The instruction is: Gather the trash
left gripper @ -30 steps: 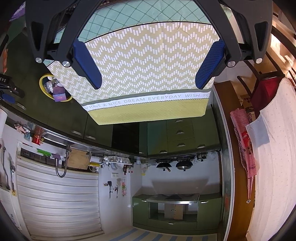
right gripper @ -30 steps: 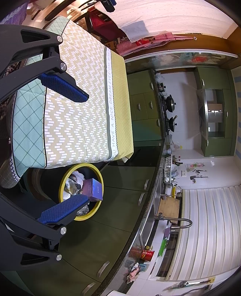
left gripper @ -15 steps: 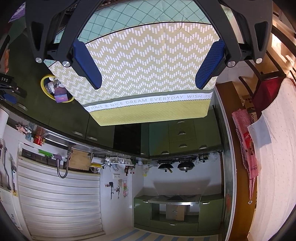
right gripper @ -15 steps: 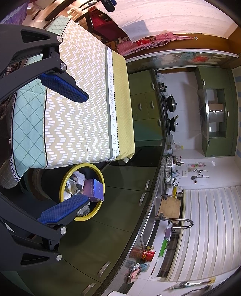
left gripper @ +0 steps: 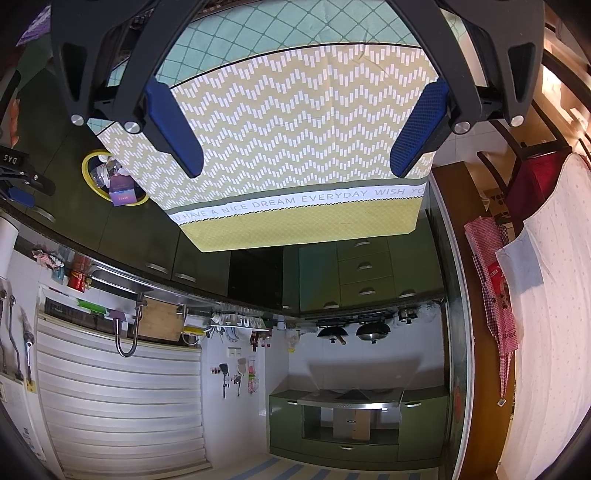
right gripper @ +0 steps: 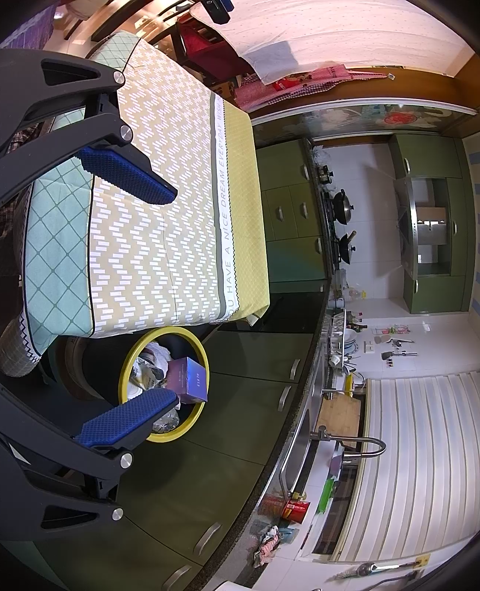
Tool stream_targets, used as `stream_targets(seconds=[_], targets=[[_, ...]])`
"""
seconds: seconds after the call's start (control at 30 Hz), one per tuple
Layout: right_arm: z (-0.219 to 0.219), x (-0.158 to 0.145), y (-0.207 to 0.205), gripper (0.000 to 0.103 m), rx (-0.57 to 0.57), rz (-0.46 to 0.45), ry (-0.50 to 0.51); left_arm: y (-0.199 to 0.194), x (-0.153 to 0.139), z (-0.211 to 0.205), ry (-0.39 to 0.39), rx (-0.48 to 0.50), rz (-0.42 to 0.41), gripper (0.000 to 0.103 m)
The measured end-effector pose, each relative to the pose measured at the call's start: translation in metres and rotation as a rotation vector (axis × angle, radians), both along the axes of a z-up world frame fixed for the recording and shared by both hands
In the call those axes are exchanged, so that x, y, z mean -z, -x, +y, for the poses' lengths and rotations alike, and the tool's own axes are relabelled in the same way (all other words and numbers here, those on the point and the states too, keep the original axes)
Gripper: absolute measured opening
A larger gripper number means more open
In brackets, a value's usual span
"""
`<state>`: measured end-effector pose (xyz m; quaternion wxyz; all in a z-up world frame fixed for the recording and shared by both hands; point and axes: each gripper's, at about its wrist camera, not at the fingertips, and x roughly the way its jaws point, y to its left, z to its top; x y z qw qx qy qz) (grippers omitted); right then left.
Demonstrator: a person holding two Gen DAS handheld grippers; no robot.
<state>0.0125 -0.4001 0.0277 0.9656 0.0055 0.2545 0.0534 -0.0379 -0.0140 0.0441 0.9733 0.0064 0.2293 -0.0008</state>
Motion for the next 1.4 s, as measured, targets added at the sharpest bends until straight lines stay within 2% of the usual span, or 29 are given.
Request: stream_targets(seconds=[0.5,0.93,1.17,1.4], targets=[[0.004,0.008,0.0,0.098,0.002,0.011,0.0,-0.008,0.002,-0.004,-0.011,0.013,0.009,0.096],[0.003,0.01,-0.004,0.098,0.002,0.022,0.0,-0.013,0.004,0.003,0.038,0.044,0.007,0.096],[0.003,0.012,-0.006,0.098,0.006,0.03,0.0,-0.019,0.008,0.001,0.0,0.03,0.028,0.096],[0.004,0.017,-0.016,0.098,0.006,0.057,0.005,-0.04,0.016,0.012,0.039,0.04,0.067,0.096]])
